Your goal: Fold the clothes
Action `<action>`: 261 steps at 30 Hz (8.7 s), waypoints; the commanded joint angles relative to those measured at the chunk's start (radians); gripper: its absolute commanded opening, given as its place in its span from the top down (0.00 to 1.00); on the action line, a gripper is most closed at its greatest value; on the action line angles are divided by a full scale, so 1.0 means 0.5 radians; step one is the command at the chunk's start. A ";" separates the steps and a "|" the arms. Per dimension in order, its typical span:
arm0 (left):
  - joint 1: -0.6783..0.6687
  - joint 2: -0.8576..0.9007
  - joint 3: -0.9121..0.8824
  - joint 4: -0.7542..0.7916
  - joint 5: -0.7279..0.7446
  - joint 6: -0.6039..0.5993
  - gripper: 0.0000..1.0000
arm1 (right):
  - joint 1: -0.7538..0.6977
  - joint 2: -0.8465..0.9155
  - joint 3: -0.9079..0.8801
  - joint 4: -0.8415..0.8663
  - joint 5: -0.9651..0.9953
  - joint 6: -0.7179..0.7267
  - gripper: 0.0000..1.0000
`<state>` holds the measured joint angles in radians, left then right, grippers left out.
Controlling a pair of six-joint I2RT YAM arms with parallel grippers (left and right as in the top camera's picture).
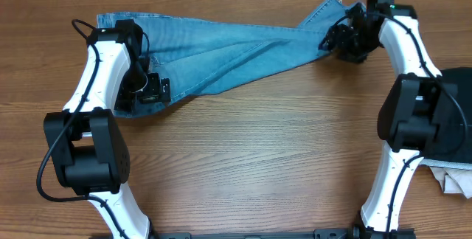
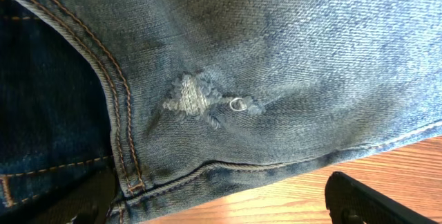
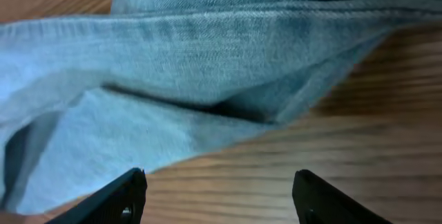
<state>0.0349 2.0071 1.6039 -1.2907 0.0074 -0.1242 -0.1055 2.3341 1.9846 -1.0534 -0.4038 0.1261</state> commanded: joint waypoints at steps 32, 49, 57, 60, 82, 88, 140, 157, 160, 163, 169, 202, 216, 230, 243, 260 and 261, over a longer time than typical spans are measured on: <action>0.011 0.006 -0.020 -0.027 -0.022 0.084 0.00 | -0.005 -0.437 0.363 -0.754 1.544 0.690 0.96; 0.024 0.006 -0.041 -0.160 0.032 0.002 0.00 | -0.005 -0.423 0.324 -1.012 1.547 0.569 0.96; 0.035 0.006 -0.233 -0.003 -0.185 -0.336 0.00 | -0.005 -0.423 0.324 -1.057 1.538 0.568 0.96; 0.037 0.006 -0.429 0.301 -0.104 -0.227 0.00 | -0.005 -0.423 0.324 -1.056 1.538 0.569 0.96; 0.840 -0.352 -0.520 0.484 0.198 -0.072 0.96 | 0.269 -0.423 0.325 -1.084 1.290 0.391 0.96; 1.102 -0.549 -0.356 0.390 0.314 -0.065 0.96 | 0.374 -0.423 0.327 -1.002 1.289 0.349 0.96; 1.133 -1.191 -0.352 0.398 0.469 -0.163 0.96 | -0.011 -1.084 0.216 -0.905 1.111 0.180 0.96; 1.121 -0.999 -0.355 -0.115 0.729 0.064 0.85 | -0.167 -0.921 -0.598 -1.147 1.157 0.166 0.56; 1.118 -0.999 -0.355 -0.183 0.748 0.065 0.85 | -0.256 -0.921 -0.639 -1.140 1.118 0.180 0.58; 1.115 -0.999 -0.355 -0.300 0.771 0.072 0.52 | -0.260 -0.921 -0.638 -1.081 1.116 0.179 0.59; 1.106 -0.999 -0.355 -0.365 0.755 0.116 0.37 | -0.249 -0.921 -0.638 -0.977 1.117 0.164 0.58; 0.581 0.320 -0.356 0.803 0.351 0.212 0.91 | -0.162 -0.058 -0.650 0.810 0.596 -0.043 0.68; 0.702 0.320 -0.353 1.216 -0.081 -0.097 0.95 | -0.409 -0.060 -0.102 0.302 1.360 0.174 0.96; 0.769 0.320 0.095 1.064 -0.080 0.088 0.88 | -0.405 -0.063 -0.060 -0.163 1.176 0.167 0.53; 0.755 0.317 0.165 -0.089 0.104 -0.127 0.96 | -0.319 -0.462 -0.060 -0.411 0.772 0.065 0.53; 0.822 0.452 0.082 0.707 -0.079 -0.155 0.92 | -0.114 -0.490 -0.060 -0.761 0.752 0.046 0.52; 0.821 0.452 0.185 0.639 -0.059 -0.138 0.92 | -0.115 -0.490 -0.060 -0.787 0.752 0.045 0.51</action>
<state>0.4332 2.1803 1.6051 -0.9401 -0.0055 -0.2264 -0.1635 2.1292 1.9324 -1.4311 -0.0227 0.1558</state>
